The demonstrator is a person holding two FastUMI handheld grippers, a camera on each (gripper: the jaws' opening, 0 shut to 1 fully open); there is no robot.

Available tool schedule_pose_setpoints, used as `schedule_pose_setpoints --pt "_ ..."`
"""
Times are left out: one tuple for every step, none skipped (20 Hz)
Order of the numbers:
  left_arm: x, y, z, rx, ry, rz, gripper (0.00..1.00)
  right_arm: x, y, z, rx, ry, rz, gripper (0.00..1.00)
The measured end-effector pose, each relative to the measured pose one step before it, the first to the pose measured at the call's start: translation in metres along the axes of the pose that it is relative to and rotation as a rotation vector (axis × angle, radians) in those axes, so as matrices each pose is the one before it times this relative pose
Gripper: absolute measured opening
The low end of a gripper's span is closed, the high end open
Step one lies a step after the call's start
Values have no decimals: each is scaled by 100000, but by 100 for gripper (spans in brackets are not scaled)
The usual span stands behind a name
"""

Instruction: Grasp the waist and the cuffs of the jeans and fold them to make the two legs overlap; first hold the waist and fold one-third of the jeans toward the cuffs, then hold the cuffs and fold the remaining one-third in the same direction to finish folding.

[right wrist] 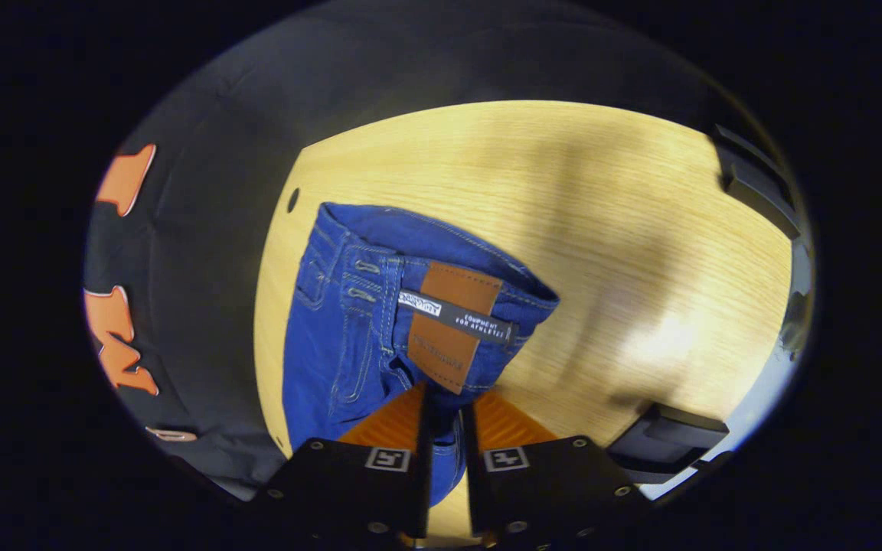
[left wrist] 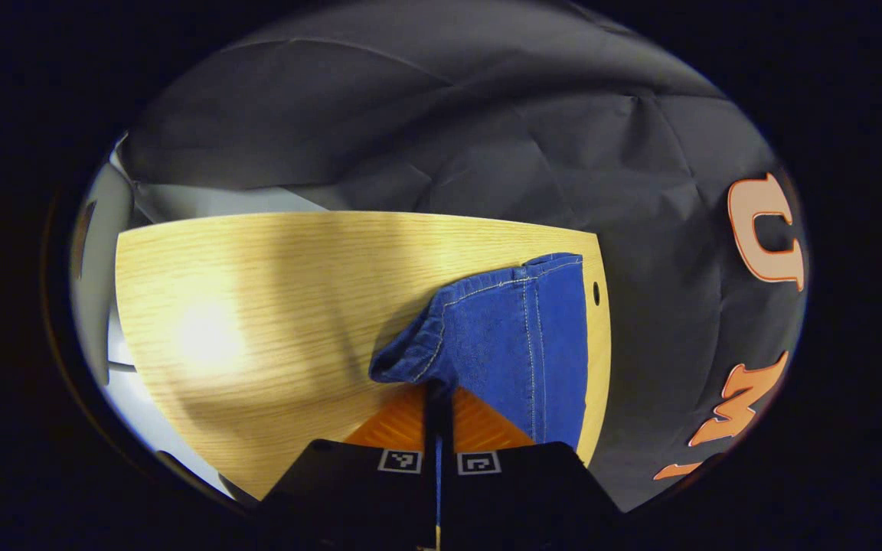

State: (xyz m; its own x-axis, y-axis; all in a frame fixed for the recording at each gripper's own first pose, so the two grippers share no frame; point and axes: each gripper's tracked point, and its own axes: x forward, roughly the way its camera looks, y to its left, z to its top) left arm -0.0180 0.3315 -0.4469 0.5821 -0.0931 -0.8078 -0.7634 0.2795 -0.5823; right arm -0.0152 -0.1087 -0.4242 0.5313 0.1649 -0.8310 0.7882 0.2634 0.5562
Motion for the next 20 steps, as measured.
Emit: schedule_pose_setpoints --pt "205 -104 122 1624 -727 -338 2 86 12 -66 -2999 260 -102 20" --pt "-292 23 132 1785 -260 623 2 -694 -92 205 -791 -504 540 20" --pt "-272 -80 -12 1421 -194 1150 3 -726 82 52 3308 -65 -415 19" --pt "-372 73 1 969 -205 450 2 234 500 54 2081 1061 1789 10" --pt "-614 -273 -22 721 -643 740 2 -300 167 -93 -242 1009 2220 9" --pt "-335 -396 106 404 -807 169 2 -219 49 213 -710 -74 725 9" --pt "-374 -467 165 -41 -836 -361 2 -340 224 98 -310 -722 929 9" --pt "-602 -446 59 113 -1216 -452 2 -311 392 51 -223 796 1721 9" --pt "-413 -496 31 445 -756 -228 2 -250 45 124 1210 13 16 9" --pt "-468 -380 -41 124 -754 -652 2 -309 674 55 786 1493 3163 9" --pt "-738 -442 -86 710 -294 -522 2 -59 487 142 857 126 1013 9" --pt "-830 -820 -46 635 -886 -846 2 -125 433 -37 -493 1585 1816 9" --pt "-742 -895 -53 1055 -605 -824 2 -313 226 78 -1218 813 964 9" --pt "-801 -732 93 1523 -1119 -272 2 -290 316 56 -1851 1367 1209 9" --pt "-708 -518 136 1215 -839 605 2 -174 343 86 -2513 855 442 9" --pt "-556 -629 84 551 -774 -322 2 59 -356 -73 -3858 1763 -1778 9" --pt "-703 -602 95 5 -1050 -294 2 31 -202 137 534 418 -225 9" --pt "-535 -446 266 741 -54 29 2 -28 535 -22 2074 1604 1753 9" --pt "-369 -177 235 306 -323 1100 2 -213 295 351 2593 -72 579 9" --pt "161 -432 110 815 910 -102 3 70 418 136 287 74 381 9"
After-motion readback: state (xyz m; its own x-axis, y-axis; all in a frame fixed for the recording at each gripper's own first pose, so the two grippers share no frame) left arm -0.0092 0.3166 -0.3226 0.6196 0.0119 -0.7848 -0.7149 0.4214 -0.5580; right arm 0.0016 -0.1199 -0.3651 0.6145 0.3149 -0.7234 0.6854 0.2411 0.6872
